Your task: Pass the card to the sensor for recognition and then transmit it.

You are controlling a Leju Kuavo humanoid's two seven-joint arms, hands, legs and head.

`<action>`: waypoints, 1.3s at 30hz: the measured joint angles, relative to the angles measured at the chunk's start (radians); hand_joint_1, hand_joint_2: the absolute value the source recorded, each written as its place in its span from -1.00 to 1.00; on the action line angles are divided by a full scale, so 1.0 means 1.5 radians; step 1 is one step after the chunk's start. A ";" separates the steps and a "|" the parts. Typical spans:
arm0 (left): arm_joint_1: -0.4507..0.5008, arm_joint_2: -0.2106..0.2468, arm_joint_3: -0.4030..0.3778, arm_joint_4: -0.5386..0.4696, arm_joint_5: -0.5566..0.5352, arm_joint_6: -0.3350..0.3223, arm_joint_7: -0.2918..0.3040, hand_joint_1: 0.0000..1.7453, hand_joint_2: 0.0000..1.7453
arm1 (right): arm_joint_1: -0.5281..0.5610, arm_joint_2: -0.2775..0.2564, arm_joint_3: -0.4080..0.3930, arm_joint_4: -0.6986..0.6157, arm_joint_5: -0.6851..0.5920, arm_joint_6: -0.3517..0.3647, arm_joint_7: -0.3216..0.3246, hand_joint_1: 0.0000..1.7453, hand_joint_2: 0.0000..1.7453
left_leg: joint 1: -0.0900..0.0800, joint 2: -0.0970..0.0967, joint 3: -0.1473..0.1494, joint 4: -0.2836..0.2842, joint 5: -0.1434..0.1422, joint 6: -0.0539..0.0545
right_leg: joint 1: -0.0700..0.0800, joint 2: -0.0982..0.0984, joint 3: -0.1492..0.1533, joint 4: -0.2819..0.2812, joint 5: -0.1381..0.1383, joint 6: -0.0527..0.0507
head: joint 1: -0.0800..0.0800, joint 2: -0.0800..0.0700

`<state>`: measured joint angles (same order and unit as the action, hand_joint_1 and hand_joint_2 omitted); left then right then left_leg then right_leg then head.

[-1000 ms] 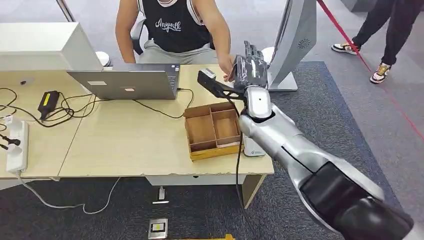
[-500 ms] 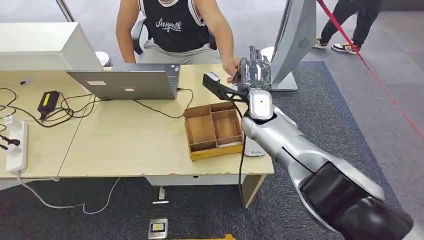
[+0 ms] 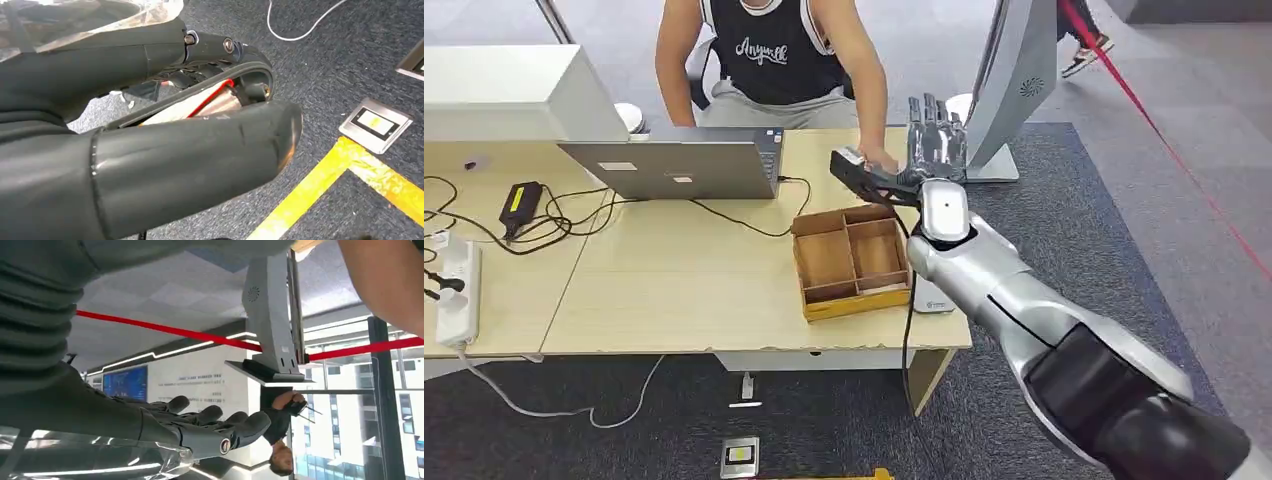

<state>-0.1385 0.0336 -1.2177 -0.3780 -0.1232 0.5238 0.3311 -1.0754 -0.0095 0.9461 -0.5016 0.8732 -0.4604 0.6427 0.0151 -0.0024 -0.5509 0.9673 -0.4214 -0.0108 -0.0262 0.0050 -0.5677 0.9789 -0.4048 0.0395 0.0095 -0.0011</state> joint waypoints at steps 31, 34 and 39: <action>0.038 0.004 0.000 -0.007 0.066 0.058 -0.008 -1.00 -1.00 | 0.248 -0.380 -0.261 -0.393 0.397 0.134 0.042 -1.00 -1.00 | 0.000 -0.005 0.000 0.001 -0.002 0.002 | -0.001 -0.006 0.005 -0.002 -0.002 0.003 | 0.004 0.000; 0.036 0.004 0.000 -0.007 0.083 0.063 -0.008 -1.00 -1.00 | 0.295 -0.395 -0.331 -0.421 0.408 0.126 0.043 -1.00 1.00 | -0.001 -0.002 0.002 0.001 -0.003 0.002 | -0.001 -0.003 0.003 -0.003 -0.001 0.002 | -0.001 0.000; 0.035 0.003 0.001 -0.007 0.125 0.079 -0.008 -1.00 -1.00 | 0.432 -0.404 -0.495 -0.428 0.390 0.054 0.043 -1.00 1.00 | -0.001 -0.005 0.001 0.001 -0.004 0.003 | -0.001 -0.005 0.005 -0.003 -0.003 0.003 | 0.001 0.000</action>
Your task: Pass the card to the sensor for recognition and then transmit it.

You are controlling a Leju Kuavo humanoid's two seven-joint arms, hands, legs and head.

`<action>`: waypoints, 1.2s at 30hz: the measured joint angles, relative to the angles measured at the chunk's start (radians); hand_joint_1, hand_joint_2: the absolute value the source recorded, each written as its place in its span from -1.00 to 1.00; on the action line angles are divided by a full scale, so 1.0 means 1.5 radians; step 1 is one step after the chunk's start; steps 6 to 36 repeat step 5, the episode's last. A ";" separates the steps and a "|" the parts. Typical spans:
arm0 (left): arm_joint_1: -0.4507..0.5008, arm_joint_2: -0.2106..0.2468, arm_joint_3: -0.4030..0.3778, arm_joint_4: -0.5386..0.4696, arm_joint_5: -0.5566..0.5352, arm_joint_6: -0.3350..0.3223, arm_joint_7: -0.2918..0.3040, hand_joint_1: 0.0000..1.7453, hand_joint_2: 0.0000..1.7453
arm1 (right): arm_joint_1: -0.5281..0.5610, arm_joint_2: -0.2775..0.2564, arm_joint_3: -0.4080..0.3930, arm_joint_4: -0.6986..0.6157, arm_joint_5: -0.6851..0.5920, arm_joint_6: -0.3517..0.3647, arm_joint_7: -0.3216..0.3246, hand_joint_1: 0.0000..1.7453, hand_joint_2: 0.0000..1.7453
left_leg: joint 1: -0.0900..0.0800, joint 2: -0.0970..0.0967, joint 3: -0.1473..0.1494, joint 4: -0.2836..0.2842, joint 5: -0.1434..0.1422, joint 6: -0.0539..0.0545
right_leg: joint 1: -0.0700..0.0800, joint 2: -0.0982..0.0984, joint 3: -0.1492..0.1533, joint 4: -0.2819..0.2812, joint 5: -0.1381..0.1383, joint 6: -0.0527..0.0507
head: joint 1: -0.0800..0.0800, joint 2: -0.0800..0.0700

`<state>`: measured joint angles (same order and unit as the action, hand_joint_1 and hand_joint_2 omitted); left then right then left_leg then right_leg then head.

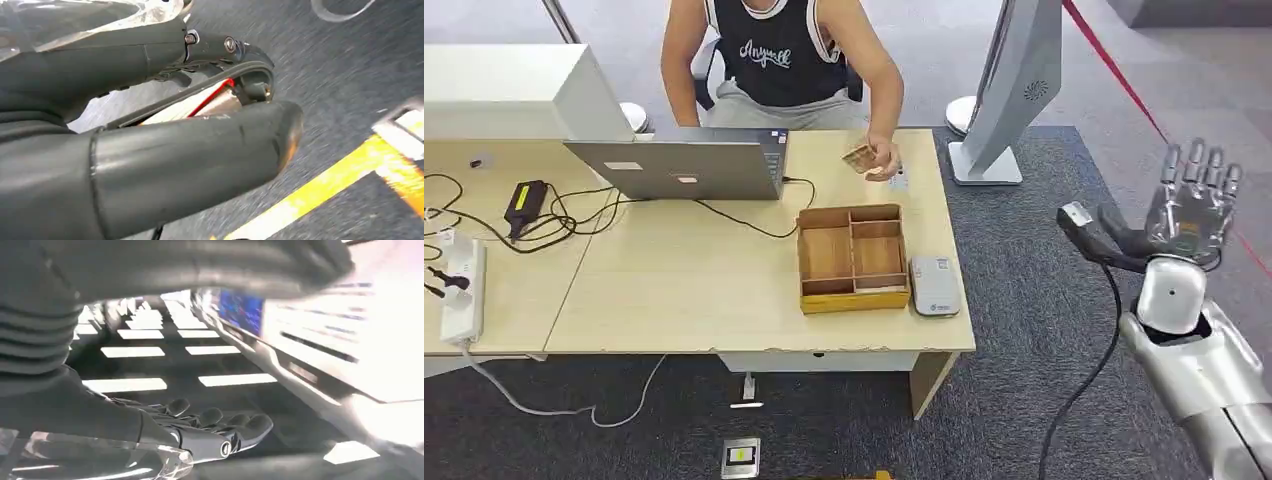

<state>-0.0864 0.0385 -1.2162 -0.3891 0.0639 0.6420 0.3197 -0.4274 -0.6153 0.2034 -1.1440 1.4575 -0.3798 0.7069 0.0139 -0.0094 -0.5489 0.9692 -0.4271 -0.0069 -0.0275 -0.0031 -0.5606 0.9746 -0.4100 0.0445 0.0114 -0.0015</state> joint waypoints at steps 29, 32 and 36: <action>-0.003 -0.002 0.000 0.000 0.025 0.004 0.004 -1.00 -1.00 | 0.064 0.028 -0.120 0.083 -0.041 -0.149 0.000 -1.00 1.00 | 0.001 0.001 0.000 0.000 0.000 0.000 | 0.001 0.000 0.000 0.000 0.000 0.000 | -0.001 0.000; -0.003 -0.002 0.000 0.000 0.025 0.004 0.004 -1.00 -1.00 | 0.064 0.028 -0.120 0.083 -0.041 -0.149 0.000 -1.00 1.00 | 0.001 0.001 0.000 0.000 0.000 0.000 | 0.001 0.000 0.000 0.000 0.000 0.000 | -0.001 0.000; -0.003 -0.002 0.000 0.000 0.025 0.004 0.004 -1.00 -1.00 | 0.064 0.028 -0.120 0.083 -0.041 -0.149 0.000 -1.00 1.00 | 0.001 0.001 0.000 0.000 0.000 0.000 | 0.001 0.000 0.000 0.000 0.000 0.000 | -0.001 0.000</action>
